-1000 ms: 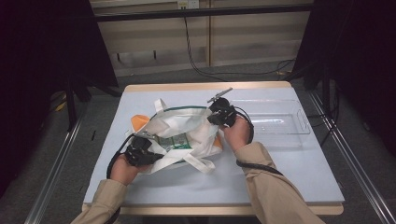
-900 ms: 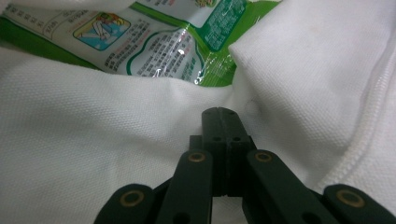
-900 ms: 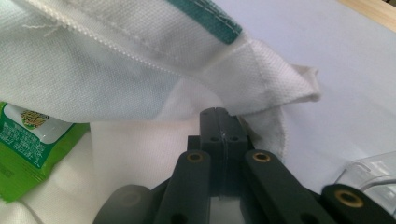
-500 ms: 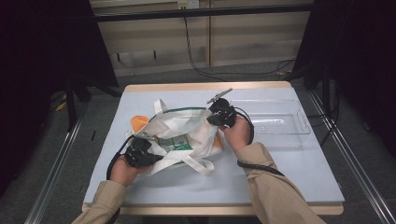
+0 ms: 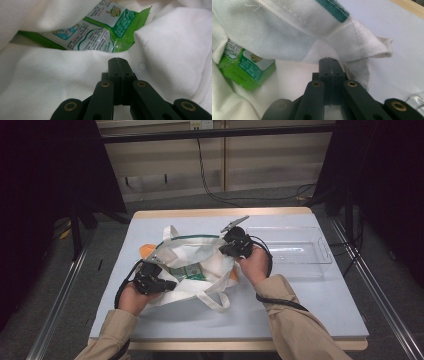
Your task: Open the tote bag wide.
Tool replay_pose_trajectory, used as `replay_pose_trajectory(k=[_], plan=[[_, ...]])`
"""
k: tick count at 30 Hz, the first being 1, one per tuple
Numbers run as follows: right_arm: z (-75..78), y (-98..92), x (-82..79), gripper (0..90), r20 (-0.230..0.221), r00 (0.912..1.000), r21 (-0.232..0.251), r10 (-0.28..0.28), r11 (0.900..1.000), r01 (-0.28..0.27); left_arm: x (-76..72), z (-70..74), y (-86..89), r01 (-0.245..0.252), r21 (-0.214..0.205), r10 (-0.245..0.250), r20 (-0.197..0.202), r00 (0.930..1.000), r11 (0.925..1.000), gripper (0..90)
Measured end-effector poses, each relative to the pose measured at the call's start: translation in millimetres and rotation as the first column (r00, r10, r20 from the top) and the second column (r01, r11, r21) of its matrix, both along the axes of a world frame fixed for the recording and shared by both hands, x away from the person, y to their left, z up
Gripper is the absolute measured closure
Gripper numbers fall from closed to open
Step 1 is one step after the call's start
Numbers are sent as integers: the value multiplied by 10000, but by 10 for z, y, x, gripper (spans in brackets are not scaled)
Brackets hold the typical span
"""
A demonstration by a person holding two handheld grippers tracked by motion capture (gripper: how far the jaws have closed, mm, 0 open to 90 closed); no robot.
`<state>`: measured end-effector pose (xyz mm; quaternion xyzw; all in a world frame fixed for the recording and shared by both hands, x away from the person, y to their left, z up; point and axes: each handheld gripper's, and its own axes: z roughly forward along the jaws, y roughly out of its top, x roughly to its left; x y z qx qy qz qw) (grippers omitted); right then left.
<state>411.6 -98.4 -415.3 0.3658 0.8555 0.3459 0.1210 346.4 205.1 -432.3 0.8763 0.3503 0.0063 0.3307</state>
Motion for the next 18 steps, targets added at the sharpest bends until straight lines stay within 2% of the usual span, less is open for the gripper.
replay_pose_trajectory(k=[6,11,18], plan=[[41,16,-48,900,70,9996,-8,274,9996,-274,24,47,-10,-124,-13,124,141,9998,9999,900],[85,40,-99,900,102,9989,228,447,9987,-449,50,82,-48,-228,-70,230,301,9993,9997,900],[100,93,-135,900,84,9975,294,701,9971,-704,75,81,-137,-143,-118,147,364,9992,9998,900]])
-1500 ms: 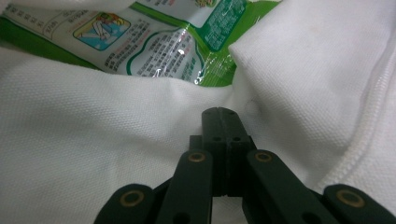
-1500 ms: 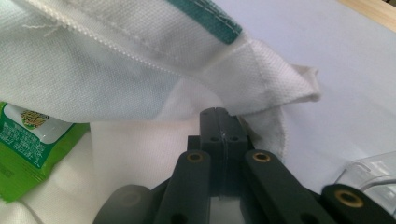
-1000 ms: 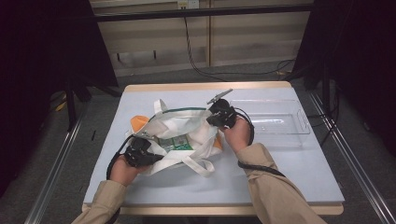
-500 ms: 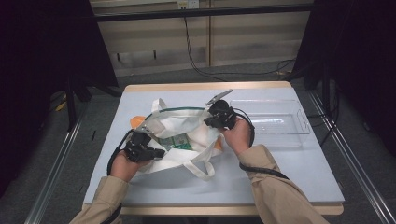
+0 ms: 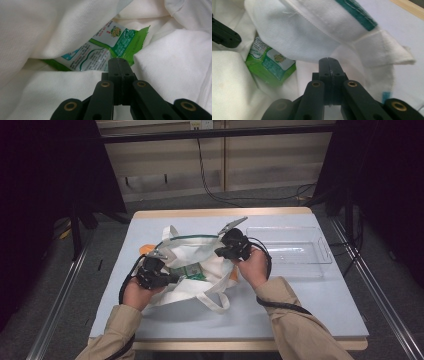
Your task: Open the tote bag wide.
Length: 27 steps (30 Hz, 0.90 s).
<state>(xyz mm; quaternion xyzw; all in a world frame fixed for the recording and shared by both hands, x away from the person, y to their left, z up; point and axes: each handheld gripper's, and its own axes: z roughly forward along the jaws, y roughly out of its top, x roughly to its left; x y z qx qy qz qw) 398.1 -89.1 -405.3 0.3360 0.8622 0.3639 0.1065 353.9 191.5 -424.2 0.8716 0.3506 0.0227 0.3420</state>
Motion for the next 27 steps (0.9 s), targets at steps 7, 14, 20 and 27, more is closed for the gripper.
replay_pose_trajectory(k=[7,14,20,27], plan=[[1,31,-20,900,-123,9998,131,134,9998,-133,18,-23,-48,115,97,-115,6,9999,9999,900],[-13,49,-38,900,-142,9995,222,286,9994,-282,-2,-56,-67,309,172,-305,-223,9993,9994,900],[-84,49,-74,892,-293,9991,239,293,9993,-286,-32,-85,-55,402,241,-396,-242,9989,9989,900],[-88,42,-137,893,-311,9982,344,512,9982,-501,-5,-56,-29,117,126,-115,-108,9999,9999,900]])
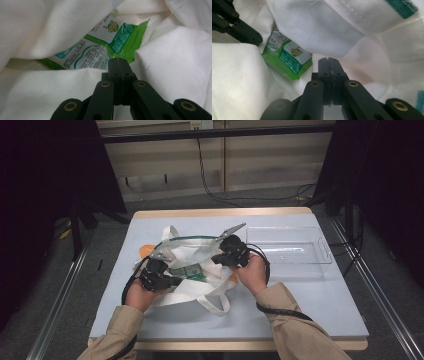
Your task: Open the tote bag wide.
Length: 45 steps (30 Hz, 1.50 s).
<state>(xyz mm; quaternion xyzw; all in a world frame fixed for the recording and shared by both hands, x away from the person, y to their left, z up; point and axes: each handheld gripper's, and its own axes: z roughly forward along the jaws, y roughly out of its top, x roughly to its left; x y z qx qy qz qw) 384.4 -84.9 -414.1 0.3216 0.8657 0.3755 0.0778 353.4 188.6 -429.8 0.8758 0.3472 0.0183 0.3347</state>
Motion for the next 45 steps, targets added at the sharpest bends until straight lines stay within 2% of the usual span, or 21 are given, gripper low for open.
replay_pose_trajectory(k=[6,9,12,15,19,20,21,22,23,24,25,26,29,30,32,33,35,38,39,43,45], plan=[[-21,1,-41,894,29,9999,-17,104,9999,-104,44,58,-11,-40,52,39,185,9998,10000,900],[-31,5,-59,894,32,9999,110,130,9999,-131,66,76,-33,-220,-49,221,240,9995,9997,900],[-6,5,-81,900,5,9998,172,192,9997,-192,92,103,-53,-149,78,146,324,9994,9999,900],[-2,5,-95,900,7,9996,93,276,9996,-276,120,122,-85,-215,45,213,352,9992,9998,900],[-3,8,-121,900,-60,9995,104,306,9995,-305,161,131,-118,-443,-3,443,454,9980,9990,900],[-4,10,-128,900,-96,9996,176,284,9994,-282,169,141,-123,-466,150,458,528,9976,9988,900],[-4,10,-128,900,-96,9996,176,284,9994,-282,181,139,-128,-414,60,411,529,9978,9991,900],[-5,8,-130,900,-91,9994,176,326,9993,-324,183,149,-142,-513,159,503,579,9971,9986,900],[-3,4,-136,900,-57,9993,159,368,9992,-367,190,146,-152,-499,51,495,607,9969,9987,900],[-3,4,-136,900,-57,9993,159,368,9992,-367,199,152,-161,-475,139,466,571,9973,9988,900],[0,4,-140,900,-77,9993,177,362,9992,-361,201,143,-183,-686,-42,687,551,9961,9976,900],[4,10,-146,900,-100,9993,227,352,9991,-350,226,155,-172,-470,274,453,587,9972,9985,900],[2,21,-152,900,-37,9989,265,461,9986,-460,257,161,-198,-651,218,636,647,9959,9976,900],[5,30,-161,900,-77,9991,229,425,9988,-423,259,160,-219,-833,32,830,588,9948,9965,900],[-4,57,-176,900,-30,9980,146,628,9979,-628,287,169,-221,-641,206,626,650,9959,9977,900],[-15,67,-178,900,-67,9971,160,762,9970,-761,289,171,-234,-808,124,799,603,9950,9967,900],[-24,77,-184,900,-56,9965,155,834,9964,-833,312,172,-224,-688,227,672,633,9957,9974,900],[-41,112,-215,880,-30,9942,190,1079,9940,-1078,307,158,-247,-912,39,908,545,9944,9958,900],[-41,124,-220,880,18,9938,181,1112,9936,-1112,317,161,-236,-705,156,695,529,9962,9974,900],[-13,147,-229,898,-10,9939,139,1107,9938,-1107,305,161,-248,-912,35,909,526,9945,9958,900],[2,150,-227,900,-52,9942,172,1075,9941,-1074,315,171,-230,-690,131,682,554,9961,9975,900]])
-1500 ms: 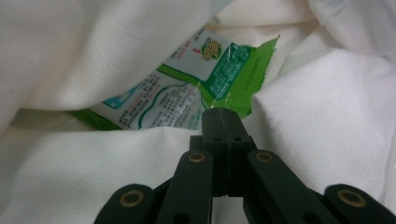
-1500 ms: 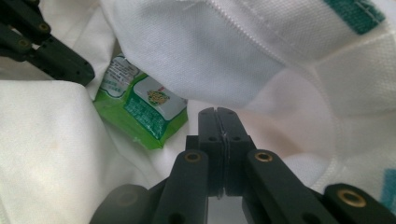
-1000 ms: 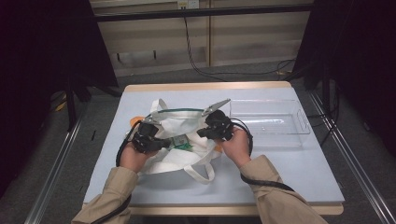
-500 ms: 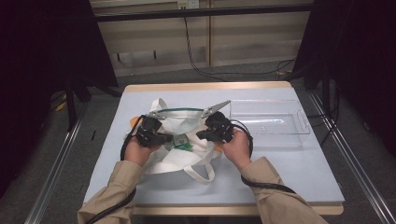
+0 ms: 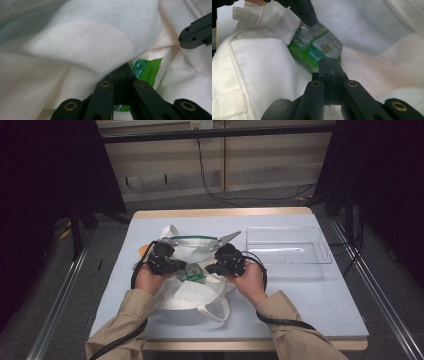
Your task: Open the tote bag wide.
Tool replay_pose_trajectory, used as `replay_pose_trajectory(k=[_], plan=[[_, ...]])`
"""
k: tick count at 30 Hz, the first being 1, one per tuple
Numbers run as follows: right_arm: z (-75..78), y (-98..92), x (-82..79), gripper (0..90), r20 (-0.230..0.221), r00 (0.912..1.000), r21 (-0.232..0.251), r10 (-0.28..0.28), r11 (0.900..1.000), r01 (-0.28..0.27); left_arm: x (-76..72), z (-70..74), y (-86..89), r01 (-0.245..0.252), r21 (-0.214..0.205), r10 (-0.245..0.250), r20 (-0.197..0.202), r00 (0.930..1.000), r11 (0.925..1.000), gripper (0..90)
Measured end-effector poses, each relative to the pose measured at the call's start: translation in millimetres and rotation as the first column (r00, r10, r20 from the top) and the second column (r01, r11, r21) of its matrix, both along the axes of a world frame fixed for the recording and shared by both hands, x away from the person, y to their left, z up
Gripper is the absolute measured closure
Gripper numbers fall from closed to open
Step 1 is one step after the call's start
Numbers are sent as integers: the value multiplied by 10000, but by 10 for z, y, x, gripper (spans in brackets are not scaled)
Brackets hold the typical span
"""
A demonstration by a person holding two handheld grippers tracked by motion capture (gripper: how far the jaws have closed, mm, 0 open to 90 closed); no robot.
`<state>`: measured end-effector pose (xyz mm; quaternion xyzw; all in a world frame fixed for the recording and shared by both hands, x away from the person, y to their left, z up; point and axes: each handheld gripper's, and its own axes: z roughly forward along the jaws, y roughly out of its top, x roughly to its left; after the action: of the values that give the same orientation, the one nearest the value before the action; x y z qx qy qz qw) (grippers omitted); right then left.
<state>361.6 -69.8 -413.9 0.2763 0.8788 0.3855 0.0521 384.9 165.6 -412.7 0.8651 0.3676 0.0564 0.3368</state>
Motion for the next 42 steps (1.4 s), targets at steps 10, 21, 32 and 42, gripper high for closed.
replay_pose_trajectory(k=[10,21,32,42], plan=[[49,56,-36,891,-175,9998,148,88,9999,-85,-5,24,0,-45,-51,46,50,10000,10000,900],[-42,183,-87,900,-495,9973,-171,534,9984,-543,8,43,6,96,44,-96,31,9999,9999,900],[-217,228,-153,897,-631,9968,-90,490,9987,-496,44,58,16,10,70,-10,41,10000,10000,900],[-263,225,-175,900,-537,9968,-2,591,9982,-592,117,68,14,-349,-151,351,113,9993,9993,900]])
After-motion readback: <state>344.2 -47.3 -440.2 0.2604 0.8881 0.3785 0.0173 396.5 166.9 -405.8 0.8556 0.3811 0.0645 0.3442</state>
